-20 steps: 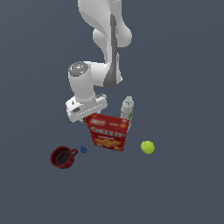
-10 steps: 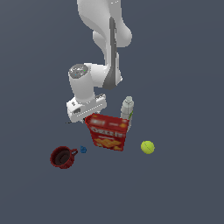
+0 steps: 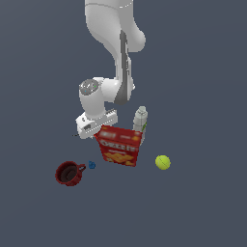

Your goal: Pick up a designated object from a clutter of objects.

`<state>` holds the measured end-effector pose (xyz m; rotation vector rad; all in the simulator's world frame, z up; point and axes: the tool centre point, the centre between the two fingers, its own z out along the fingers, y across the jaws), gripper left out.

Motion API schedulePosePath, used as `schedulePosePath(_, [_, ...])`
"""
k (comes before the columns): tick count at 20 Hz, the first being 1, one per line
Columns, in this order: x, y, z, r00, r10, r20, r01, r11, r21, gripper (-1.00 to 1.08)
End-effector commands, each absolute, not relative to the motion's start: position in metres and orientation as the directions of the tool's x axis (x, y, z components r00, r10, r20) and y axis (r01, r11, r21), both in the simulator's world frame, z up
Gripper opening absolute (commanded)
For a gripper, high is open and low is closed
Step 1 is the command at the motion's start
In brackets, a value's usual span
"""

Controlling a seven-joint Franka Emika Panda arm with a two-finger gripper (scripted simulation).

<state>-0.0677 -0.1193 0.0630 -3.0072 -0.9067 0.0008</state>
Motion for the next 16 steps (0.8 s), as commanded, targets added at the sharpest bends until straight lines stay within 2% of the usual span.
schedulePosePath(1, [-0.0677, -0.1193, 0.0538, 0.833, 0.553, 0.0, 0.553, -0.833, 0.0, 1.0])
schedulePosePath(6, [-0.0675, -0.1194, 0.0472, 0.833, 0.554, 0.0, 0.554, -0.833, 0.0, 1.0])
schedulePosePath(7, [-0.0675, -0.1194, 0.0472, 0.833, 0.554, 0.0, 0.554, -0.833, 0.0, -1.0])
schedulePosePath(16, [-0.0675, -0.1194, 0.0472, 0.833, 0.554, 0.0, 0.554, -0.833, 0.0, -1.0])
